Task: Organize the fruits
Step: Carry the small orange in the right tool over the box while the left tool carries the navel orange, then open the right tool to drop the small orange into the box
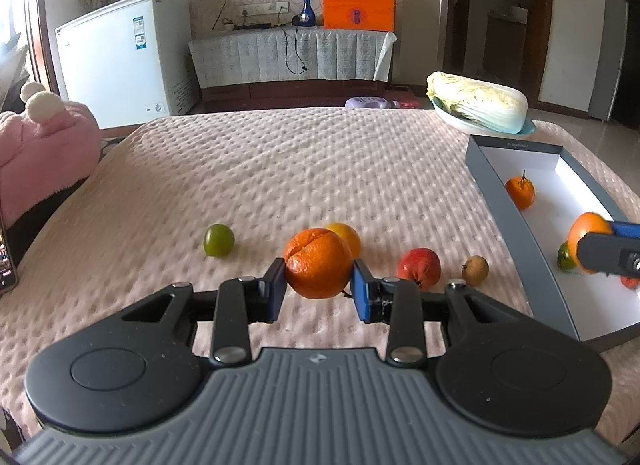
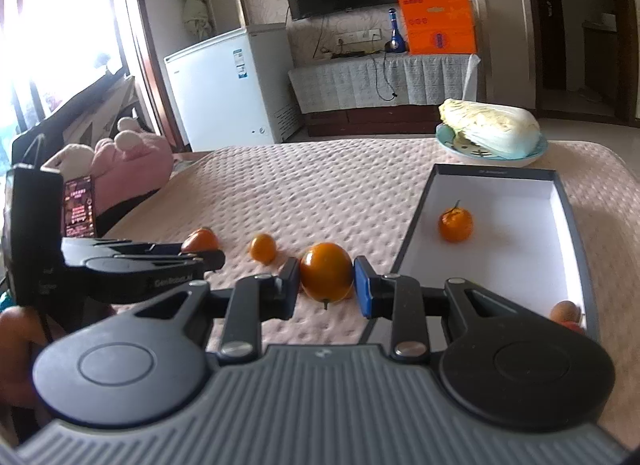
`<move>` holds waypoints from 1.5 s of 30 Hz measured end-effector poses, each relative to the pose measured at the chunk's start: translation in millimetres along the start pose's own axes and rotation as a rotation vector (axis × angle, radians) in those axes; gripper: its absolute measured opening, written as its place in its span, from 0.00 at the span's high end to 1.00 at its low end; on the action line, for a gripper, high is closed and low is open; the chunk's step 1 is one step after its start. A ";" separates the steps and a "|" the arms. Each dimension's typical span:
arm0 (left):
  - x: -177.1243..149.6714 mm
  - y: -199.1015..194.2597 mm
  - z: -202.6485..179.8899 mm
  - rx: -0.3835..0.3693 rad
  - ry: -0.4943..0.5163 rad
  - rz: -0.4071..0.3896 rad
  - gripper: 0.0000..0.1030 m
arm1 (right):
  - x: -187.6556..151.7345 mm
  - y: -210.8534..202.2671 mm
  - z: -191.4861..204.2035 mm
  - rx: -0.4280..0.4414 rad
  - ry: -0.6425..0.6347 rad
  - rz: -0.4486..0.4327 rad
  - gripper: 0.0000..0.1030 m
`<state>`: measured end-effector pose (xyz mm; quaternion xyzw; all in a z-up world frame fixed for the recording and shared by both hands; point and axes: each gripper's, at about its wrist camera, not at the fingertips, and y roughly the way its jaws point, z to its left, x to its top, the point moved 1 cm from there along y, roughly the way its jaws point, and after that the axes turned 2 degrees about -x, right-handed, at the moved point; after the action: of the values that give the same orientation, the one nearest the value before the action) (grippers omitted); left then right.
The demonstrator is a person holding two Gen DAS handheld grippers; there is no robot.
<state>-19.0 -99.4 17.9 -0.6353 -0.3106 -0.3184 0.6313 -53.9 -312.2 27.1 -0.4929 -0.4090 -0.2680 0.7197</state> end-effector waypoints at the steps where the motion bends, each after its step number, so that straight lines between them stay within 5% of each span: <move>1: 0.3 0.8 -0.4 -0.001 -0.002 0.004 0.62 | -0.2 -0.2 -2.4 -0.003 0.005 0.003 0.69; 11: 2.5 -2.7 -11.1 -0.022 0.010 -0.009 0.62 | -1.1 -8.7 -15.6 -0.032 0.025 0.000 0.69; 24: 5.9 -9.6 -47.5 -0.098 0.055 -0.044 0.62 | -0.5 -30.2 -70.6 -0.174 0.156 -0.032 0.69; 45: 6.4 -11.8 -92.0 -0.177 0.096 -0.053 0.62 | -13.1 -16.1 -88.4 -0.285 0.123 0.096 0.69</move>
<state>-25.7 -191.3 30.2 -0.6642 -0.2672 -0.3913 0.5782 -44.7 -400.5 7.9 -0.5918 -0.2979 -0.3183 0.6780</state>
